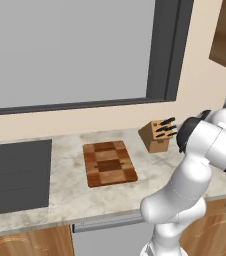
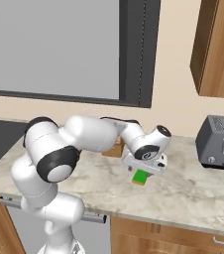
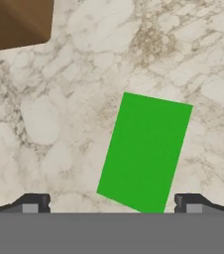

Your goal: Pick up the sponge from the counter and clean the cutting board by briefly scrubbing or pressing down on the cutting board. Once finished, release the sponge.

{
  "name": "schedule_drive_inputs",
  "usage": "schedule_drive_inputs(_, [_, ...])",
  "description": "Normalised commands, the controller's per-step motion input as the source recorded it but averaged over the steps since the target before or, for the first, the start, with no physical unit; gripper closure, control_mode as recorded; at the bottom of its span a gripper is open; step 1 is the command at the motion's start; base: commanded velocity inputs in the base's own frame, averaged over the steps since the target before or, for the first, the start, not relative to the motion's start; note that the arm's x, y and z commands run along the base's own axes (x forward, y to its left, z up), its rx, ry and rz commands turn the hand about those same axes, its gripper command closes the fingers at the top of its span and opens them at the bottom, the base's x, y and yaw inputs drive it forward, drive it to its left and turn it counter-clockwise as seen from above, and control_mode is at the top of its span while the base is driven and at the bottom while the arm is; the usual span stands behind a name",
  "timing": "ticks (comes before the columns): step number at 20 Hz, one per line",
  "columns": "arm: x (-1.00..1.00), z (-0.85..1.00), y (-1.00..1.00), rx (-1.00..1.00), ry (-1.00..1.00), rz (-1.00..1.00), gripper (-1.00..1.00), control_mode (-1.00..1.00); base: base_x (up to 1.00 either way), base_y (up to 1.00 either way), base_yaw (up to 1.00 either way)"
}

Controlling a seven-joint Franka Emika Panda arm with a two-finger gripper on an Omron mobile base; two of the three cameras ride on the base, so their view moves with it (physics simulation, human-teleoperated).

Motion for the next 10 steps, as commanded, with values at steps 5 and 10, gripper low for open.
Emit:
schedule_drive_inputs(5, [0.19,-0.25,0.01,-0.21,0.0,-0.11,-1.0,-1.0,0.0,0.0,0.0])
schedule_drive_inputs(10, [0.02,-0.24,0.0,-0.09,0.03,-0.02,-1.0,-1.0,0.0,0.0,0.0])
